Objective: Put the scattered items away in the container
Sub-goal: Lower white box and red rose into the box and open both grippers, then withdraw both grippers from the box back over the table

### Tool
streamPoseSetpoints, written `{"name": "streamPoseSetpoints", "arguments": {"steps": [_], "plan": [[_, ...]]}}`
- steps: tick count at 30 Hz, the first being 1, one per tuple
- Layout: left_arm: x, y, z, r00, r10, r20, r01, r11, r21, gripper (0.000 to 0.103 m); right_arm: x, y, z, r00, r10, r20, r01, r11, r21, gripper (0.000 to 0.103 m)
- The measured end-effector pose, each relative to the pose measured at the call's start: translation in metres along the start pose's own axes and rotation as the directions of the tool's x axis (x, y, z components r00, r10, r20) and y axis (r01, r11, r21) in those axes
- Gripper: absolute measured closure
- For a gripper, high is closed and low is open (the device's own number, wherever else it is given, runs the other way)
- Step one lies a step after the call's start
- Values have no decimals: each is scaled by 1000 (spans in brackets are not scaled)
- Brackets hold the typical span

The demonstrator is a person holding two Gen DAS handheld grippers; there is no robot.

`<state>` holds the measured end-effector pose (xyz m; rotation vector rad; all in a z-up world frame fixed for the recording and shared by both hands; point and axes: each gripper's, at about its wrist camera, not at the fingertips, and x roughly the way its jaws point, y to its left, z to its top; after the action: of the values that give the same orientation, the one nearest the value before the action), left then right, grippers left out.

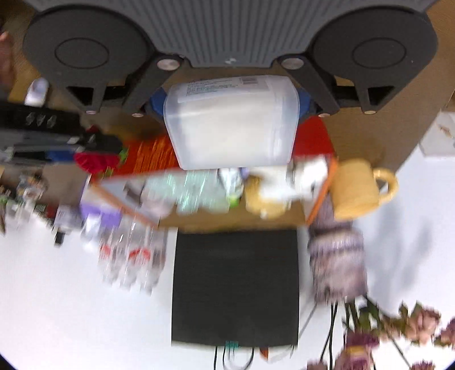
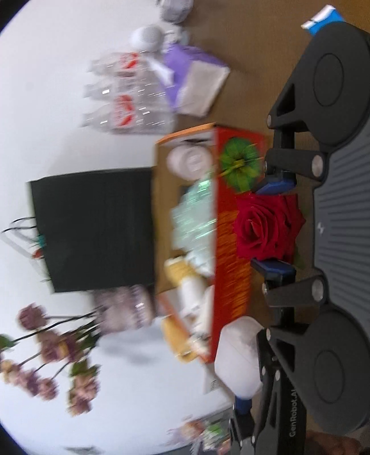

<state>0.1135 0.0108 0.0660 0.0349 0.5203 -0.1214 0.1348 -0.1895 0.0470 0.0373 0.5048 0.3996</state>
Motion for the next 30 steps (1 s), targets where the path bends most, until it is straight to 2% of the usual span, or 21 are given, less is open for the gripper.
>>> {"name": "streamPoseSetpoints", "arguments": {"steps": [4,6,8,10,13,16,18,20,22,26,28,30], "plan": [[26,8,55,1000,0,17,0,1000,5,19,3,0,36,998,-35,43,35,999,-2,58],[47,14,82,1000,1,9,-1,1000,-1,19,12,-9,59,997,-54,58,53,998,21,54],[85,27,99,998,-3,-65,-1,999,-51,19,32,-19,80,997,-57,41,55,997,62,53],[119,30,106,989,22,-143,-28,999,-43,19,63,-33,95,998,-68,-9,69,992,109,53],[154,27,108,968,70,-242,-71,997,5,17,109,-44,103,981,-136,-139,151,983,102,37],[151,28,107,971,70,-227,-72,997,-1,2,119,-44,102,970,-171,-172,185,980,69,28],[144,32,107,974,68,-218,-74,997,-21,0,118,-47,101,968,-160,-195,182,978,99,12],[140,36,108,971,70,-229,-80,996,-34,0,116,-52,101,964,-131,-233,171,972,162,11],[138,39,107,959,68,-273,-81,996,-39,0,121,-55,101,939,-100,-328,170,966,194,11],[134,44,105,925,62,-374,-80,996,-33,0,131,-51,98,868,-84,-489,191,966,174,9],[128,47,102,915,66,-397,-82,996,-24,0,128,-42,96,849,-112,-517,198,973,115,9],[121,50,99,908,65,-413,-85,996,-30,0,122,-33,97,843,-142,-519,209,975,72,9]]}}
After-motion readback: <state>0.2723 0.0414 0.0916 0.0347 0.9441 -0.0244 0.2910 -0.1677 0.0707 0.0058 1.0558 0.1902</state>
